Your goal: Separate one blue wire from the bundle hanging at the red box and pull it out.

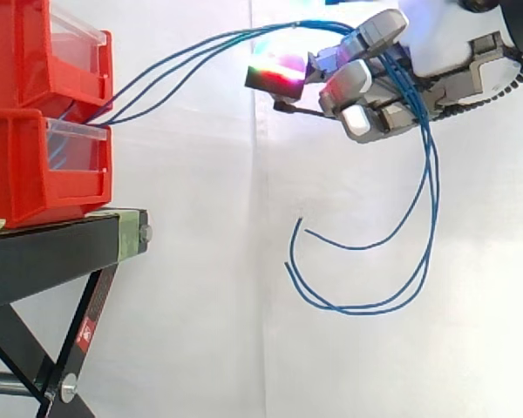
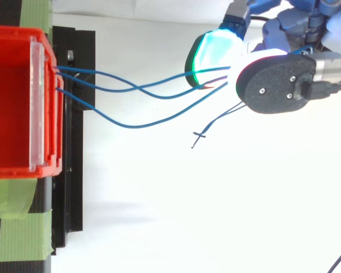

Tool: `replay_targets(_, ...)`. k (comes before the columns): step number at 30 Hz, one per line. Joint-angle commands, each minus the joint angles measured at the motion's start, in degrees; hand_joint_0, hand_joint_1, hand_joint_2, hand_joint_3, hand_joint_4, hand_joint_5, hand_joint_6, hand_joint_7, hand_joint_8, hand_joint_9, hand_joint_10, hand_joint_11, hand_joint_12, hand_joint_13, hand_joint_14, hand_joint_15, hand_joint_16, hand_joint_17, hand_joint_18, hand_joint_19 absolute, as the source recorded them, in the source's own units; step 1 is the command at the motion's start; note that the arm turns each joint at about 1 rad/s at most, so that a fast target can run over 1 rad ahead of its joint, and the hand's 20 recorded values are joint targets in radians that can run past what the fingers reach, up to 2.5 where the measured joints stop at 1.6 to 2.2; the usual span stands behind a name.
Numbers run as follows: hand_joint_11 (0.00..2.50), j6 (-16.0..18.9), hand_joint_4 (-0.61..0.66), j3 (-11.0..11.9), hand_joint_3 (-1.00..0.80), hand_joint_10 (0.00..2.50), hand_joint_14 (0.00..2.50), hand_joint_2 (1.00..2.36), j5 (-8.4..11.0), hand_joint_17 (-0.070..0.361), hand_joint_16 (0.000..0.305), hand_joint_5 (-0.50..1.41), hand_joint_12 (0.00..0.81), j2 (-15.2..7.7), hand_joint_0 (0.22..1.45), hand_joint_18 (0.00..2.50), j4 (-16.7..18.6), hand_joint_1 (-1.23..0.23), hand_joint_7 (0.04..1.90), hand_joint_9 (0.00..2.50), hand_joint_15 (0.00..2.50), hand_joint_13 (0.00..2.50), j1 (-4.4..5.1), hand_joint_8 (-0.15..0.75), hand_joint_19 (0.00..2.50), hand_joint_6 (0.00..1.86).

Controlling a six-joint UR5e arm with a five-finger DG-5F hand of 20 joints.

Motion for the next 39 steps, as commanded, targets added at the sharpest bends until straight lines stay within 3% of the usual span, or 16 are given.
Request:
replay_targets(1, 1.42, 0.0, 0.18, 0.0, -0.39, 1.39, 0.57, 1.01, 0.00, 0.116, 0.052, -0.19, 0.436, 0.0, 0.62, 0.96, 0.0, -0.77, 0.88, 0.91, 1.49, 0.88, 0.01, 0.318, 0.92, 0.89)
replay_targets(9, 1.39, 0.0, 0.10, 0.0, -0.30, 1.44, 0.55, 1.02, 0.00, 0.115, 0.051, -0.20, 0.436, 0.0, 0.67, 0.98, 0.0, -0.84, 0.88, 0.88, 1.51, 0.89, 0.01, 0.312, 0.90, 0.91)
replay_targets(23, 1.34, 0.0, 0.21, 0.0, -0.12, 1.49, 0.57, 1.02, 0.00, 0.114, 0.051, -0.24, 0.439, 0.0, 0.76, 0.89, 0.0, -0.87, 0.82, 0.73, 1.49, 0.82, 0.01, 0.313, 0.87, 0.92)
replay_targets(31, 1.32, 0.0, 0.23, 0.0, -0.26, 1.48, 0.47, 1.02, 0.00, 0.115, 0.051, -0.25, 0.435, 0.0, 0.69, 0.86, 0.0, -0.87, 0.81, 0.67, 1.53, 0.78, -0.08, 0.314, 0.84, 0.90)
replay_targets(35, 1.31, -0.1, 0.24, 0.0, -0.41, 1.50, 0.52, 1.01, 0.00, 0.117, 0.052, -0.25, 0.437, 0.0, 0.60, 0.85, 0.1, -0.83, 0.82, 0.69, 1.50, 0.78, 0.01, 0.323, 0.89, 0.89)
replay_targets(39, 1.33, 0.0, 0.24, 0.0, -0.44, 1.49, 0.54, 1.00, 0.00, 0.118, 0.053, -0.24, 0.442, -0.1, 0.59, 0.85, 0.0, -0.83, 0.83, 0.70, 1.48, 0.78, 0.01, 0.325, 0.89, 0.89)
